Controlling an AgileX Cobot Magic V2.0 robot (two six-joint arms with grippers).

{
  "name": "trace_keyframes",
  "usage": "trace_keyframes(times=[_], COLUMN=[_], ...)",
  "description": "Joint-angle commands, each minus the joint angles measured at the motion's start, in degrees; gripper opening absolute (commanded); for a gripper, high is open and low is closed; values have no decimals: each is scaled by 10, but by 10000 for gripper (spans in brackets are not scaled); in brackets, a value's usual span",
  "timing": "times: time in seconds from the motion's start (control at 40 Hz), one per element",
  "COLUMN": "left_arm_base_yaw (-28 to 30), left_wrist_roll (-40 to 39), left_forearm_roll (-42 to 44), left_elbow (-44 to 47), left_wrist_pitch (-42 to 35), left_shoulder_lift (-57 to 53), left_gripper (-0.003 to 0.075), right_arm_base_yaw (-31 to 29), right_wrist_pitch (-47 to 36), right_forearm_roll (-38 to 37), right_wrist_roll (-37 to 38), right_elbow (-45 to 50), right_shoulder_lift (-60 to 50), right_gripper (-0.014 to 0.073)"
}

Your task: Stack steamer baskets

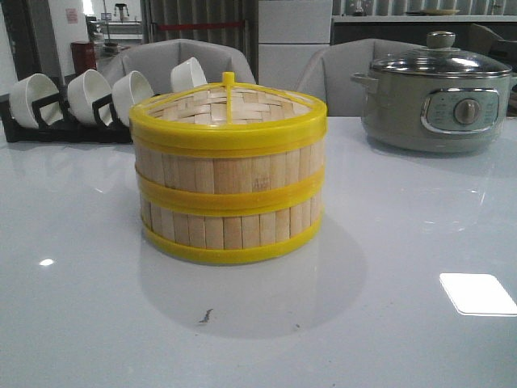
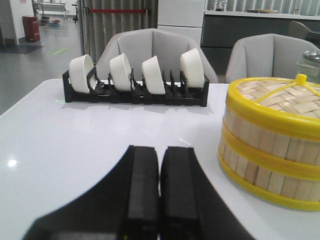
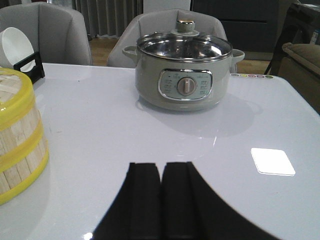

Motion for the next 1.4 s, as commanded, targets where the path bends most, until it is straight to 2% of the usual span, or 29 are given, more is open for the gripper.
trace_keyframes(times=[0.0,0.05,0.18,0.73,0.9,1.38], left_arm_base_yaw=[15,21,27,27,27,27], left_wrist_roll=[-4,-4,-4,-3,94,128], left_forearm_roll=[-17,-18,-15,-27,-86,-76], left_elbow=[11,9,10,10,10,10], left_wrist_pitch=[-54,-16,-1,-10,-17,-39], left_shoulder_lift=[-30,-47,-49,-48,-48,-48], left_gripper=[85,85,85,85,85,85], right_arm_base_yaw=[-3,-3,-3,-3,-3,-3], right_wrist_pitch=[-47,-47,-47,-47,-47,-47], right_forearm_roll=[-1,-1,-1,-1,-1,-1], right_wrist_roll=[-1,-1,-1,-1,-1,-1], right_elbow=[-16,-16,-16,-16,-16,-16], right_shoulder_lift=[2,2,2,2,2,2], right_gripper=[50,50,50,50,50,50])
